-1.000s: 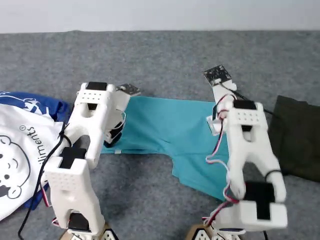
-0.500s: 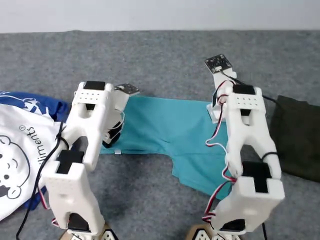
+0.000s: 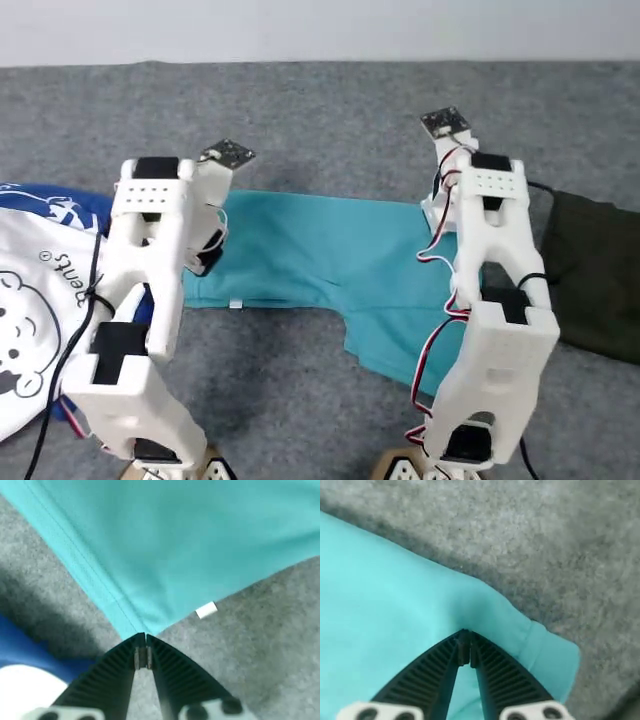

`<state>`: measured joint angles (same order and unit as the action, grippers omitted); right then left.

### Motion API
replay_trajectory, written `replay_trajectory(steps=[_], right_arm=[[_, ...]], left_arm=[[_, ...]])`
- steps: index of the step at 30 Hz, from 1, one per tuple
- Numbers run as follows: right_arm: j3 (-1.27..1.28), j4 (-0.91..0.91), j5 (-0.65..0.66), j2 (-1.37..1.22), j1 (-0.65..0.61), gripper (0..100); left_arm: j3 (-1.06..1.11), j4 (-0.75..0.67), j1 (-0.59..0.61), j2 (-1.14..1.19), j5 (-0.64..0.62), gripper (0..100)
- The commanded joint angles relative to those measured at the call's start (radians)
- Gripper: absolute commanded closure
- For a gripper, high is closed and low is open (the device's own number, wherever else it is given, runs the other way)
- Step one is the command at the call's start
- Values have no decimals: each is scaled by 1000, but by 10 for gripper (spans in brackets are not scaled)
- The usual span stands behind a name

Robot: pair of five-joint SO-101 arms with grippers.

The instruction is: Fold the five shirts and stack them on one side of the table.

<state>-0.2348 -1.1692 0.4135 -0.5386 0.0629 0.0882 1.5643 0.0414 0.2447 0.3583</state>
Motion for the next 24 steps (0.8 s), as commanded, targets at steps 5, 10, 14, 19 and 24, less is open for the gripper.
replay_trajectory(steps=[5,10,14,19,24], right_arm=[[-235,-263,-11,108,12,988],[-261,-417,-11,237,13,988],[-261,-492,-9,343,13,988],[-262,-539,-8,438,64,988],[-262,-584,-6,550,145,988]], left_arm=[[156,-180,-3,-54,-2,996],[232,-227,-3,-54,2,995],[308,-203,-2,-54,40,995],[309,-172,9,-71,75,995],[193,-107,18,-144,74,995]])
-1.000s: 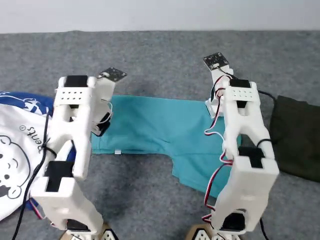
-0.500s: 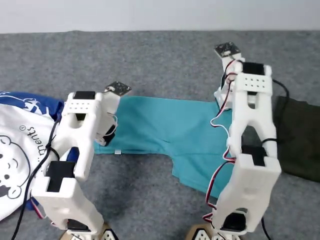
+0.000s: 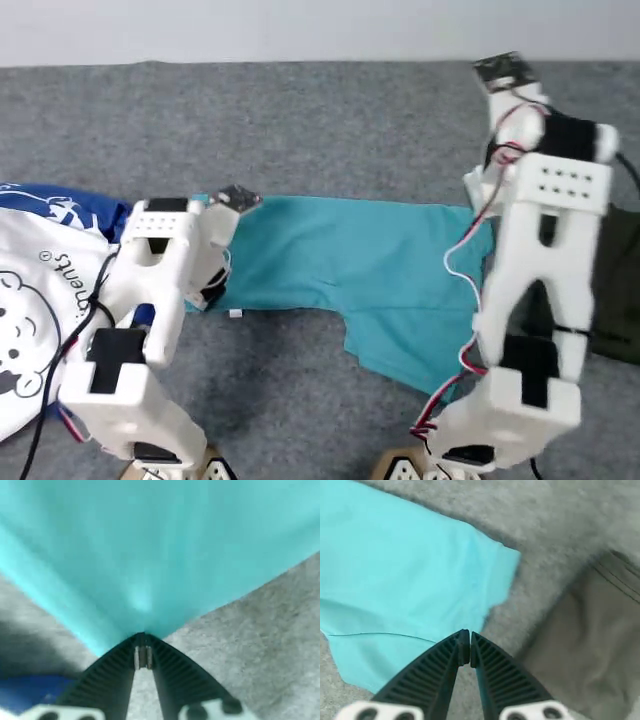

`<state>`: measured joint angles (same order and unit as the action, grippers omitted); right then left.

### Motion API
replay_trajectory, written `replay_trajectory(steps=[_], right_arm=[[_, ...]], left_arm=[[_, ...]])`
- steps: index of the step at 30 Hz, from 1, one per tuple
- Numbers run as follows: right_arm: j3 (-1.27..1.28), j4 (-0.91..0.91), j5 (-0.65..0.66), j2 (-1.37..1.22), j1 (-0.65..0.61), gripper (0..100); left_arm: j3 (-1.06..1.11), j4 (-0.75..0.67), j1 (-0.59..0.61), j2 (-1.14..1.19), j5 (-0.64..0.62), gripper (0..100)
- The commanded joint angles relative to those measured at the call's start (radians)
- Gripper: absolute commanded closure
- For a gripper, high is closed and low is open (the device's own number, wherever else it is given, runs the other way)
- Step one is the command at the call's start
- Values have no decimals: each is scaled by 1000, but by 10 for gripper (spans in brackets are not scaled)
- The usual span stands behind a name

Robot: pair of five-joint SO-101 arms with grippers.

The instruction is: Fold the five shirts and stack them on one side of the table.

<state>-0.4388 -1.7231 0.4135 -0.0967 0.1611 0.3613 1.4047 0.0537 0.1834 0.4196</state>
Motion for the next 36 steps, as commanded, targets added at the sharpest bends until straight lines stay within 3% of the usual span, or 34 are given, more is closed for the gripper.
replay_trajectory(steps=[1,12,17,21,25,28,36], right_arm=[[-58,-42,-5,131,62,988],[-57,-67,-3,390,234,988],[-54,-67,-2,493,298,987],[-54,-68,81,538,349,986],[-54,-68,117,565,421,985],[-54,-68,118,578,486,985],[-54,-73,204,611,601,984]], left_arm=[[-111,68,6,-103,11,995],[-321,138,-55,-242,-95,995],[-325,184,-252,-242,-87,995],[-323,178,-422,-238,-87,994],[-320,178,-582,-236,-87,900],[-325,176,-675,-203,-92,836],[-326,92,-858,-40,-92,830]])
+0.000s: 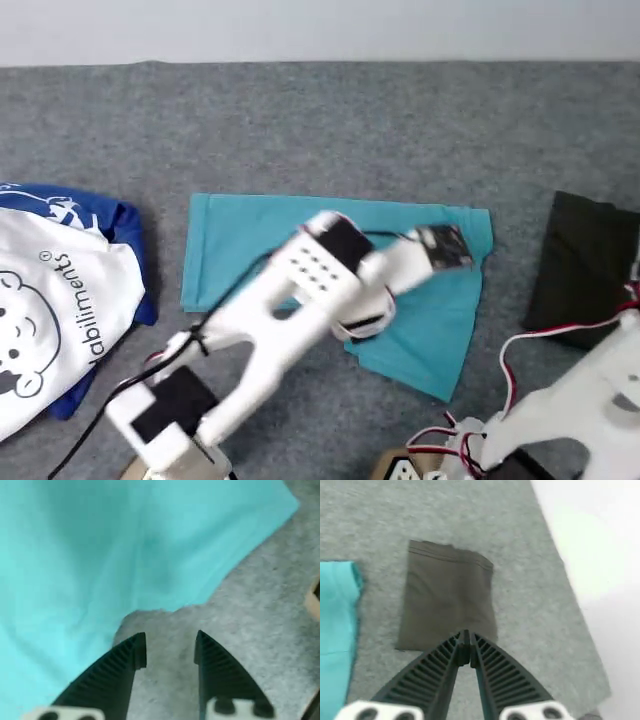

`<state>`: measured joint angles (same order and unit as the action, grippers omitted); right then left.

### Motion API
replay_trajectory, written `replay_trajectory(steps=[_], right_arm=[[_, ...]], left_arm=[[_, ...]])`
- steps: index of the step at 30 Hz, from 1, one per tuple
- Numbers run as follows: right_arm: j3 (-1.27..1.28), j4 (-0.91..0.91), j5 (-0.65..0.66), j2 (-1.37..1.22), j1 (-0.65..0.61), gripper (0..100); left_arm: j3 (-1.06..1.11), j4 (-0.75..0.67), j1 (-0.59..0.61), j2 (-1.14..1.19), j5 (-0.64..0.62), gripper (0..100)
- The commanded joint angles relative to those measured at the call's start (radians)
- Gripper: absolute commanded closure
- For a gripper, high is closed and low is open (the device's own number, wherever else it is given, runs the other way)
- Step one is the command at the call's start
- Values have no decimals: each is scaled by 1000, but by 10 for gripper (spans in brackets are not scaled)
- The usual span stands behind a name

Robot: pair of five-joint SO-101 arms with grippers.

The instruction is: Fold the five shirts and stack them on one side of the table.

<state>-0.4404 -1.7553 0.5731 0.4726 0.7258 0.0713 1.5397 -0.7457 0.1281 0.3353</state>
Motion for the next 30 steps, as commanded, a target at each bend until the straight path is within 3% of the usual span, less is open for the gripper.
replay_trajectory(steps=[1,8,27,30], right_arm=[[-52,-41,55,48,47,984],[-52,-41,74,56,124,984],[-52,-42,78,58,127,984],[-52,-42,78,58,127,984]], left_arm=[[-36,-54,-77,31,-8,830],[-58,-92,-126,126,-5,802],[-282,-94,-124,470,-2,794],[-326,-87,-123,506,-8,832]])
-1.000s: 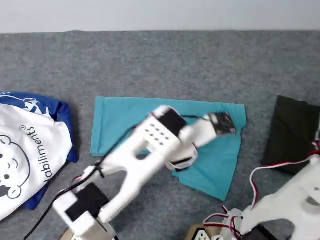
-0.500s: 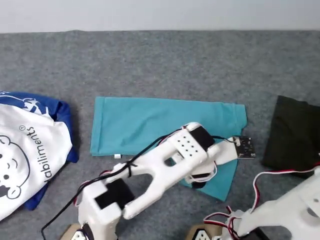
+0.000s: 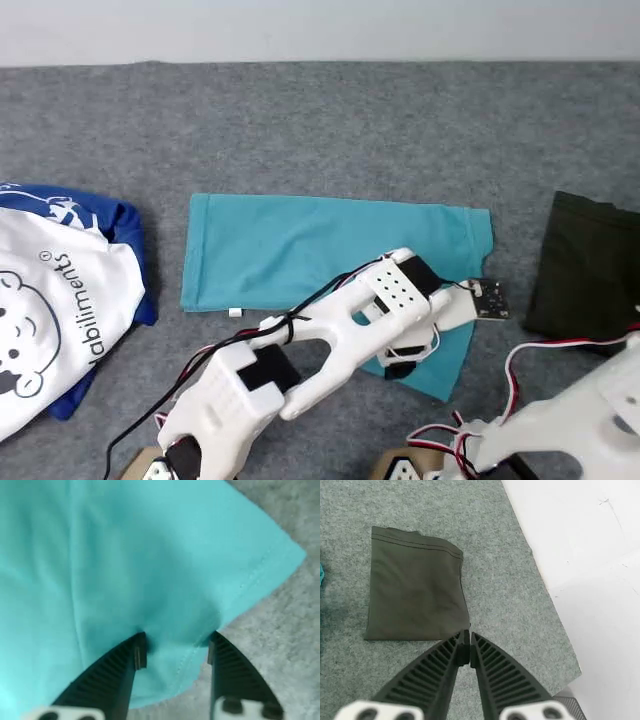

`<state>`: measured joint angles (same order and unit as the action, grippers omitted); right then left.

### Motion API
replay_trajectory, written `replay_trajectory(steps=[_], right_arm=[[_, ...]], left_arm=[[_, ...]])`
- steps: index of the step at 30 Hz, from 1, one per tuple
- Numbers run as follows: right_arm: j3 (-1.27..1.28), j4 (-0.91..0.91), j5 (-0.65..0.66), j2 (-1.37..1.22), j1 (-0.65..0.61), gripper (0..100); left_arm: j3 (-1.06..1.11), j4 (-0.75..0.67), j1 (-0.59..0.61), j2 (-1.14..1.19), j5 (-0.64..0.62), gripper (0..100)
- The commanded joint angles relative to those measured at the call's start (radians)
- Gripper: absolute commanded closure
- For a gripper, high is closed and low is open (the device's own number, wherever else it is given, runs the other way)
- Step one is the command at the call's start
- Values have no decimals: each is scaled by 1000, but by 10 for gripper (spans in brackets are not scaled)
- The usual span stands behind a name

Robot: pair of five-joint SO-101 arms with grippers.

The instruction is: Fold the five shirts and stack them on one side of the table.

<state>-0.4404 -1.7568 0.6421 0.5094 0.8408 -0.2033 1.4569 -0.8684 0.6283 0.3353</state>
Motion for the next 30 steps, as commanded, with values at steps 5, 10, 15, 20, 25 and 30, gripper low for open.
replay_trajectory(steps=[5,10,15,20,25,30], right_arm=[[-52,-41,6,21,12,985],[-52,-41,6,21,12,986],[-52,-41,6,21,12,986],[-52,-41,6,21,12,986],[-52,-41,5,21,10,986],[-52,-41,5,21,10,986]], left_arm=[[-104,-3,-3,51,-3,975],[-117,-2,-5,15,-6,994],[-117,-3,-2,-61,-8,994],[-117,-32,26,-87,-17,994],[-156,-81,84,-83,-60,994],[-202,-91,120,-81,-60,993]])
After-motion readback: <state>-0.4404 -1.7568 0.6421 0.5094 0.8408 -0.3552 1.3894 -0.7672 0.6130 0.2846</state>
